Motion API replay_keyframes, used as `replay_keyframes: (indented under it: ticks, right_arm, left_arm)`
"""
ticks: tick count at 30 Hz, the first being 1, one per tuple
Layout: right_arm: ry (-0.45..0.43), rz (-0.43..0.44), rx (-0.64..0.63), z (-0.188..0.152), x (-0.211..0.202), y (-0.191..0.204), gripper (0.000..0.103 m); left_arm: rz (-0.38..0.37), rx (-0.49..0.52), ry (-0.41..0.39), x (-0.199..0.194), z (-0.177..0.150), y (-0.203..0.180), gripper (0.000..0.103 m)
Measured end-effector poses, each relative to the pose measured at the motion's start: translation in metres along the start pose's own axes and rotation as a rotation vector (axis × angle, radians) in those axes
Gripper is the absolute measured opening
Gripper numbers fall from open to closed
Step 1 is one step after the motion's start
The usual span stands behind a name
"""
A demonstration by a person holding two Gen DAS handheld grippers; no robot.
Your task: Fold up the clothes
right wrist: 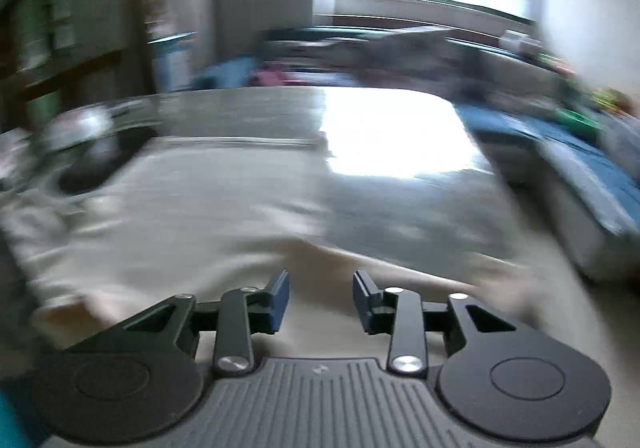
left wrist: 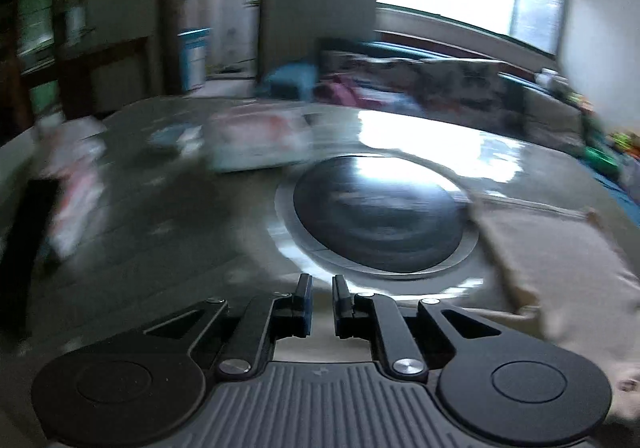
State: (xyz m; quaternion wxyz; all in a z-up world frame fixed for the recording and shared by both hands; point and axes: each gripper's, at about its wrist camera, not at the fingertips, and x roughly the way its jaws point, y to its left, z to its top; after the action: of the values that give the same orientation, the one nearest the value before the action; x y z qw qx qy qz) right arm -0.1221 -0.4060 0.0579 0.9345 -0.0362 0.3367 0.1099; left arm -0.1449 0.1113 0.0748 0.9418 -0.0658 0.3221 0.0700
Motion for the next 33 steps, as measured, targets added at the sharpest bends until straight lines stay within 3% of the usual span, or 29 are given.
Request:
replay_keyframes:
  ticks: [3, 6, 10, 15, 18, 20, 23, 29, 33]
  right_arm:
    - [0.003, -0.150, 0.046, -0.008, 0.006, -0.030, 0.042]
    - [0.003, -0.246, 0.028, -0.012, 0.015, -0.045, 0.048]
    - [0.020, -0.282, 0.014, -0.016, 0.032, -0.055, 0.049]
    - [0.010, -0.295, 0.035, -0.021, 0.033, -0.061, 0.042]
    - [0.012, -0.288, 0.076, -0.022, 0.030, -0.072, 0.026]
    - [0.009, -0.260, 0.125, -0.025, 0.026, -0.082, 0.014]
    - [-0.014, -0.239, 0.175, -0.027, 0.021, -0.093, 0.007]
    - [-0.109, -0.255, 0.209, -0.022, 0.011, -0.110, 0.006]
    - [-0.062, -0.237, 0.291, -0.032, 0.024, -0.125, 0.010]
  left_arm:
    - [-0.121, 0.061, 0.026, 0.010, 0.003, -0.041, 0.011]
    - [-0.248, 0.147, 0.049, 0.020, 0.004, -0.092, 0.011]
    - [-0.423, 0.262, 0.078, 0.025, 0.002, -0.161, 0.011]
    - [-0.576, 0.393, 0.123, 0.031, -0.013, -0.241, 0.011]
    - [-0.648, 0.439, 0.161, 0.036, -0.025, -0.272, 0.011]
    - [-0.687, 0.471, 0.174, 0.037, -0.033, -0.288, 0.011]
    - [-0.724, 0.520, 0.192, 0.037, -0.048, -0.307, 0.011]
    - [-0.759, 0.570, 0.175, 0.030, -0.062, -0.312, 0.011]
    - [-0.757, 0.578, 0.167, 0.030, -0.064, -0.312, 0.012]
